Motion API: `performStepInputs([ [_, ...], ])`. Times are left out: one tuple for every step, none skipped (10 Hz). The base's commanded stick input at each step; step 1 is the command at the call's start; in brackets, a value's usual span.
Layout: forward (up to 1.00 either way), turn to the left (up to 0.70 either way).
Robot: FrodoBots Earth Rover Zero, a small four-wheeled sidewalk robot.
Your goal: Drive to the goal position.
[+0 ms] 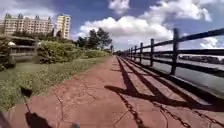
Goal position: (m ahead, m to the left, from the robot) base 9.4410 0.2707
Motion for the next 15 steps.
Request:
performStepInputs([
  [0.85, 0.0],
  [0.85, 0.0],
  [0.85, 0.0],
  [0.85, 0.0],
  [0.85, 0.0],
  [0.85, 0.0],
  [0.85, 0.0],
  [0.85, 0.0],
  [0.85, 0.0],
  [0.85, 0.0],
  [0.85, 0.0],
  [0.85, 0.0],
  [0.85, 0.0],
  [0.85, 0.0],
  [0.85, 0.0],
])
